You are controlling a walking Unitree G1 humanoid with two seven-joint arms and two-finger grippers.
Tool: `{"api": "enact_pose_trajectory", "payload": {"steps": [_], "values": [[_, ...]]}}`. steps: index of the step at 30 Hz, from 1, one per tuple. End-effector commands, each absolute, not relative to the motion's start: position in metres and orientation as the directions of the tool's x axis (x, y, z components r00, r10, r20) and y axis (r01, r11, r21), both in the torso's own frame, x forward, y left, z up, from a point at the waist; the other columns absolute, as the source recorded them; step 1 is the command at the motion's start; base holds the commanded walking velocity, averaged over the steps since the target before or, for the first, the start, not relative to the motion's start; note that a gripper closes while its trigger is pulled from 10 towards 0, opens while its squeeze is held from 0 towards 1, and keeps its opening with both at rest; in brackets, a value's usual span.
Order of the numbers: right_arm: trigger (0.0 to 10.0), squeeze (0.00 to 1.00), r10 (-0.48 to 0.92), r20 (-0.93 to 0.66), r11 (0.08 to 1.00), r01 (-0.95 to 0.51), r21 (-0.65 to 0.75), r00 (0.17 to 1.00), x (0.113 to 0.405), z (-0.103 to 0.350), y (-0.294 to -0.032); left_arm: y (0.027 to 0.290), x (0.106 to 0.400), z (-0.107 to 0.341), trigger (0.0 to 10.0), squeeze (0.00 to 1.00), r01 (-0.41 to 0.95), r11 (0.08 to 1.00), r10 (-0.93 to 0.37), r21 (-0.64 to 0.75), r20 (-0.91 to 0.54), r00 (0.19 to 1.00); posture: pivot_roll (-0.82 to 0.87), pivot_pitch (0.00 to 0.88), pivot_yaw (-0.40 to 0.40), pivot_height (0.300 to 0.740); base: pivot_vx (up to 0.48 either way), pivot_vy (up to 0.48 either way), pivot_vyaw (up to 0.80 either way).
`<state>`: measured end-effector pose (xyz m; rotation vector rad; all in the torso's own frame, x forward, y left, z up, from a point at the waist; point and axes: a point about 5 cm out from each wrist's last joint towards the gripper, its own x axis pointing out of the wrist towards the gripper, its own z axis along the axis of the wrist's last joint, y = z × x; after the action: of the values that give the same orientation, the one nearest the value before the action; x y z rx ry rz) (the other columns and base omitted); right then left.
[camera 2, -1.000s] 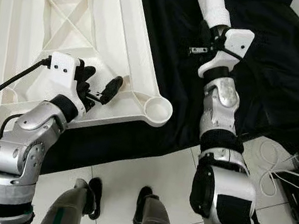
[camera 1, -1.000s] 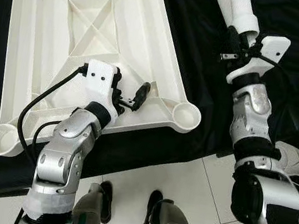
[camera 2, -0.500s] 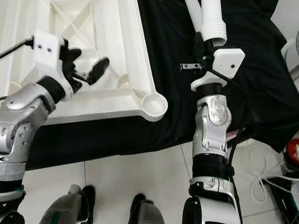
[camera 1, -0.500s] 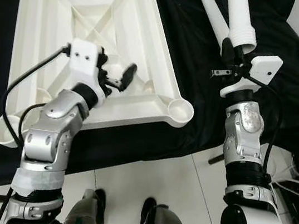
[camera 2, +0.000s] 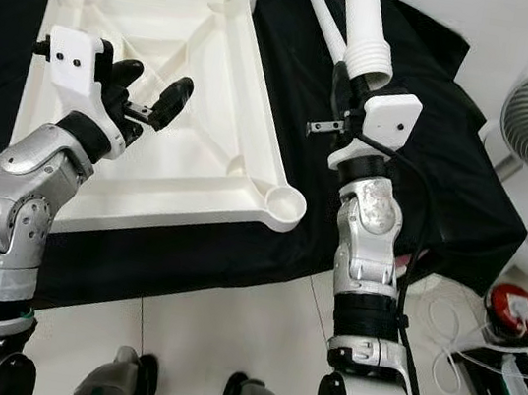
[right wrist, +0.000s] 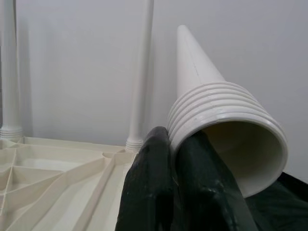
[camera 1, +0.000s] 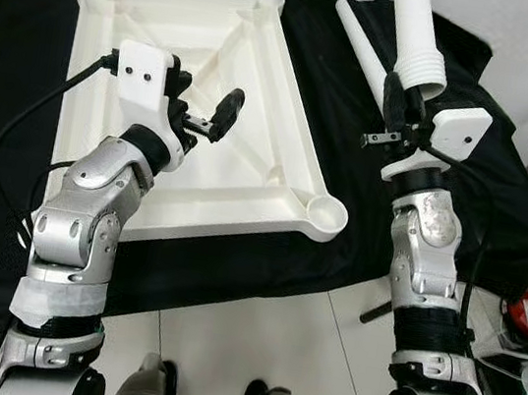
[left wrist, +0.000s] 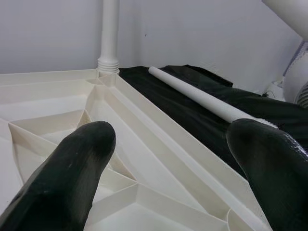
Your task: Building children table
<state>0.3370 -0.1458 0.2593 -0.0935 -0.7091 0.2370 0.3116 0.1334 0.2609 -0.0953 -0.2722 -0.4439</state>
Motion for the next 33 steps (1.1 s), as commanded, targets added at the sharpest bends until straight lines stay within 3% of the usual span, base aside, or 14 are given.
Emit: {"api": "enact_pose_trajectory", "payload": {"steps": [1, 8, 11, 13, 15, 22, 33], "values": [[10.0, 0.00, 0.256, 0.664, 0.965, -0.152, -0.212, 0.702, 0.327, 0.255, -0.142, 0.121, 0.308, 0.258, 10.0, 0.00, 0.607, 0.794, -0.583, -0.010, 0.268, 0.767, 0.05, 0.063, -0.028, 0.740, 0.000, 0.000, 0.00], [10.0, 0.00, 0.288, 0.678, 0.955, -0.148, -0.258, 0.676, 0.315, 0.245, -0.133, 0.112, 0.304, 0.254, 10.0, 0.00, 0.734, 0.678, -0.705, -0.033, 0.251, 0.663, 0.05, 0.046, -0.032, 0.740, 0.000, 0.000, 0.00], [10.0, 0.00, 0.380, 0.648, 0.921, -0.206, -0.329, 0.660, 0.303, 0.231, -0.119, 0.101, 0.299, 0.251, 10.0, 0.00, 0.855, 0.510, -0.821, -0.094, 0.244, 0.516, 0.04, 0.038, -0.034, 0.740, 0.000, 0.000, 0.00], [10.0, 0.00, 0.406, 0.636, 0.909, -0.219, -0.355, 0.656, 0.300, 0.226, -0.116, 0.099, 0.298, 0.252, 10.0, 0.00, 0.879, 0.458, -0.843, -0.128, 0.250, 0.476, 0.04, 0.035, -0.034, 0.740, 0.000, 0.000, 0.00], [10.0, 0.00, 0.406, 0.636, 0.909, -0.219, -0.355, 0.656, 0.300, 0.226, -0.116, 0.099, 0.298, 0.252, 10.0, 0.00, 0.879, 0.458, -0.843, -0.128, 0.250, 0.476, 0.04, 0.035, -0.034, 0.740, 0.000, 0.000, 0.00], [10.0, 0.00, 0.492, 0.561, 0.862, -0.282, -0.422, 0.665, 0.292, 0.202, -0.106, 0.094, 0.309, 0.258, 10.0, 0.00, 0.902, 0.278, -0.876, -0.330, 0.299, 0.379, 0.04, 0.045, -0.035, 0.740, 0.000, 0.000, 0.00], [10.0, 0.00, 0.614, 0.461, 0.781, -0.405, -0.476, 0.641, 0.275, 0.178, -0.088, 0.095, 0.324, 0.268, 10.0, 0.00, 0.880, 0.190, -0.873, -0.435, 0.335, 0.354, 0.03, 0.066, -0.027, 0.740, 0.000, 0.000, 0.00]]}}
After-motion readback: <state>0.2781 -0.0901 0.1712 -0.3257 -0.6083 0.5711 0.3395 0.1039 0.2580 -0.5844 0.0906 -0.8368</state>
